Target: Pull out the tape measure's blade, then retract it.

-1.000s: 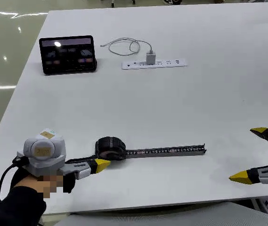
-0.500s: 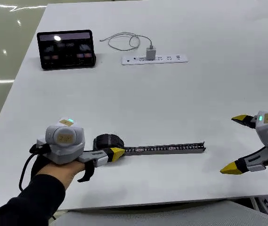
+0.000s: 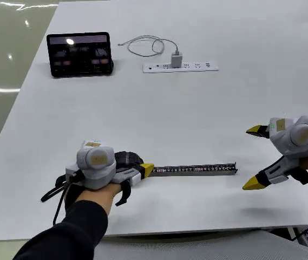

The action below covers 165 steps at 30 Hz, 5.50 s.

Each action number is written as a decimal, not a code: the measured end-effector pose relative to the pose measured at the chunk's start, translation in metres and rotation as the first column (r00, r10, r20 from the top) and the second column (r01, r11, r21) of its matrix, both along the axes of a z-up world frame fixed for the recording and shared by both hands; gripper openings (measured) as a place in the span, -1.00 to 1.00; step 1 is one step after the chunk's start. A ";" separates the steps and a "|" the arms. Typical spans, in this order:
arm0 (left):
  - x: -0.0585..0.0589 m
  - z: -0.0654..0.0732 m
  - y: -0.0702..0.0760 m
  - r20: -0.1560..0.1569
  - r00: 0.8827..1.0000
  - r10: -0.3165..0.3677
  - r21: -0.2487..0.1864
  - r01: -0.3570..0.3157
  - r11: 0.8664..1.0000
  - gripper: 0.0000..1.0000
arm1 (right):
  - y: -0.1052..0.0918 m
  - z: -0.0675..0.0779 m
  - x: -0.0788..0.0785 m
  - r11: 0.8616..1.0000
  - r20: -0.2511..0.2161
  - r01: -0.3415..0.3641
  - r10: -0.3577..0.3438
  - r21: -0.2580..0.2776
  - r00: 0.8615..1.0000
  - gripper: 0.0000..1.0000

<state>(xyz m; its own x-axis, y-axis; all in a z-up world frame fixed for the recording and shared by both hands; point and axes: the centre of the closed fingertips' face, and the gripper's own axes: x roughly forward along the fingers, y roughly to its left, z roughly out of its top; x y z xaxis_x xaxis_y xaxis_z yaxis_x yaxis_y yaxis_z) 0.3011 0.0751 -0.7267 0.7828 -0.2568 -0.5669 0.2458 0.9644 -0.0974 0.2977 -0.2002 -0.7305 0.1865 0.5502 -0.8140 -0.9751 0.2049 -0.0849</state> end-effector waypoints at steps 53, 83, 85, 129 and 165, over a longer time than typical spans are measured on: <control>0.010 0.000 0.009 0.061 0.997 0.038 0.040 -0.040 0.998 1.00 | 0.006 -0.059 -0.004 0.970 -0.129 -0.187 0.168 -0.155 0.977 -0.75; 0.015 -0.028 0.011 0.004 0.994 0.108 -0.003 -0.108 0.994 0.67 | 0.002 -0.064 0.001 0.959 -0.151 -0.179 0.148 -0.220 0.977 -0.79; 0.016 -0.030 0.009 0.005 0.994 0.105 0.001 -0.105 0.994 0.66 | 0.002 -0.064 0.001 0.959 -0.152 -0.174 0.141 -0.225 0.978 -0.79; 0.017 -0.039 0.005 -0.040 0.996 0.075 0.012 -0.074 0.997 0.25 | 0.010 -0.068 0.003 0.955 -0.155 -0.166 0.131 -0.245 0.979 -0.79; 0.016 -0.039 0.005 -0.048 0.996 0.071 0.016 -0.071 0.997 0.26 | 0.038 -0.067 0.003 0.961 -0.154 -0.158 0.124 -0.228 0.980 -0.79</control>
